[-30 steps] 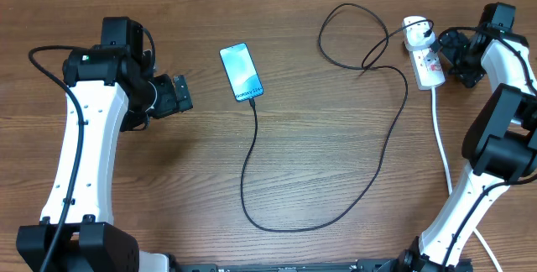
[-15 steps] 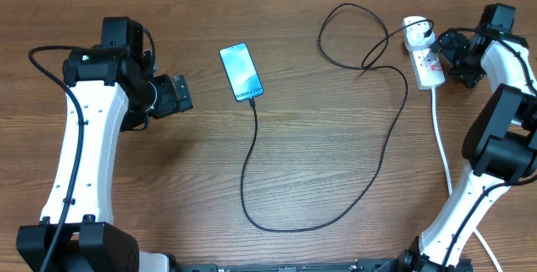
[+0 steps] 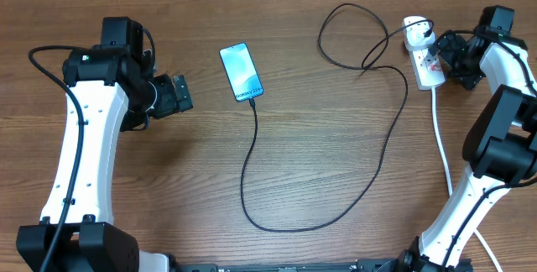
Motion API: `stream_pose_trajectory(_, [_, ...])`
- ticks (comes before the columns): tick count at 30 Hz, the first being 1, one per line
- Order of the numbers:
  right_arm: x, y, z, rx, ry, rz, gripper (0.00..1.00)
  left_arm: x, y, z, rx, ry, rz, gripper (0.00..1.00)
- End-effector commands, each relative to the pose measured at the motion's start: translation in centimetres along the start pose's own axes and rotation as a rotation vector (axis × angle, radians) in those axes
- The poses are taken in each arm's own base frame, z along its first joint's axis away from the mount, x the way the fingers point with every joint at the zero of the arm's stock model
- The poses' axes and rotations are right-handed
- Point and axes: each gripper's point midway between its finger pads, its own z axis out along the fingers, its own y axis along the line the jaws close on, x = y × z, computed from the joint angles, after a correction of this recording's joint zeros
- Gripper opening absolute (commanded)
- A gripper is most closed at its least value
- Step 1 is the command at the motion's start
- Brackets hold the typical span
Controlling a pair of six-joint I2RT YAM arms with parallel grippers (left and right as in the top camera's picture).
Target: Plug charger to phone and switch on socket
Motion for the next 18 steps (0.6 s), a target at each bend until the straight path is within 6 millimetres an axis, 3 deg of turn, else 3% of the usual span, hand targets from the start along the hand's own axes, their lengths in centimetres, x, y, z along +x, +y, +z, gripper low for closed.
stream_pose_trajectory(1, [6.0,-2.2,4.1,0.055,0.182,0.021,1.0,0.1,0.4,0.2,-0.01,0.003,-0.016,1.0])
stream_pose_trajectory(4, [6.2,-1.7,4.0,0.025,0.198,0.022,1.0,0.1,0.4,0.2,-0.01,0.003,-0.016,1.0])
stream_pose_trajectory(8, [5.1,-0.7,2.3,-0.021,0.215,0.007,1.0,0.1,0.4,0.2,-0.01,0.003,-0.016,1.0])
stream_pose_trajectory(10, [3.8,-0.3,0.6,-0.035,0.211,0.021,1.0,0.1,0.4,0.2,-0.01,0.003,-0.016,1.0])
stream_pose_trajectory(18, [-1.6,0.6,-10.1,-0.09,0.089,0.053,1.0,0.1,0.4,0.2,-0.01,0.003,-0.016,1.0])
